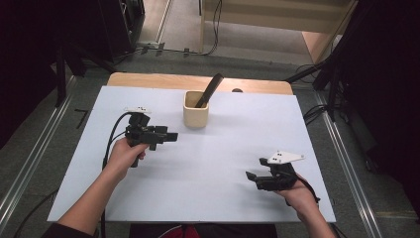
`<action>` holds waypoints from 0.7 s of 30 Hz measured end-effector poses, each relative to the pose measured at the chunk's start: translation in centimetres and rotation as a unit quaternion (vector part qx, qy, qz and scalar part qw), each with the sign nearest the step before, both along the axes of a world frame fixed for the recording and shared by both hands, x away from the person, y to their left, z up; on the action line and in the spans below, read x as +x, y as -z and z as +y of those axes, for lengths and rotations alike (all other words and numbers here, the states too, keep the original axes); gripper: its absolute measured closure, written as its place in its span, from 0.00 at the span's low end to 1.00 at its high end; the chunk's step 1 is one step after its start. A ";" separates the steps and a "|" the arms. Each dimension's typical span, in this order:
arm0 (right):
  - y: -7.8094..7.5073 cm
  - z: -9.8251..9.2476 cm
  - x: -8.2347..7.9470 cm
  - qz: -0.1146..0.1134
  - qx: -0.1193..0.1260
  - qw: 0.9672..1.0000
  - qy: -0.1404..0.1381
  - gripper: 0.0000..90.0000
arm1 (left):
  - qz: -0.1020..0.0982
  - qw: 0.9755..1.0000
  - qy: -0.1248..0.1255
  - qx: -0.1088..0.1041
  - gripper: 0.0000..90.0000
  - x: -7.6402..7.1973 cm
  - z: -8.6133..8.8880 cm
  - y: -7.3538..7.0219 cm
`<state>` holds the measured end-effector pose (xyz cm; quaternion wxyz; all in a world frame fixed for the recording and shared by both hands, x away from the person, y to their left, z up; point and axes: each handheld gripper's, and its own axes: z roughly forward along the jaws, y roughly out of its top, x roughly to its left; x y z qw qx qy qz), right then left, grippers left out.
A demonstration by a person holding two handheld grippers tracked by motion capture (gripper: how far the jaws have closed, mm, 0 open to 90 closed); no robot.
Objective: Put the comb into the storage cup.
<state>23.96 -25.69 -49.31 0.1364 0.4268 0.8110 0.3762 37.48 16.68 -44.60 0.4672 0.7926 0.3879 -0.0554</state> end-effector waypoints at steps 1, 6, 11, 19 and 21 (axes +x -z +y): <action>0.0 0.0 0.0 -0.001 0.001 1.000 0.000 0.27 | -0.004 1.000 0.000 0.001 0.34 -0.3 0.1 0.0; 0.0 0.0 0.1 0.000 -0.001 1.000 0.001 0.27 | -0.008 1.000 0.008 0.009 0.34 -1.1 0.3 0.3; -0.1 0.1 0.1 0.001 0.001 1.000 0.001 0.27 | -0.006 1.000 0.013 0.013 0.34 -2.0 0.3 0.3; -0.1 0.1 0.1 0.000 0.001 1.000 0.002 0.27 | -0.011 1.000 0.018 0.021 0.32 -3.2 0.5 0.6; 0.0 0.0 0.0 0.000 0.000 1.000 0.001 0.27 | -0.006 1.000 0.016 0.021 0.32 -3.4 0.7 0.7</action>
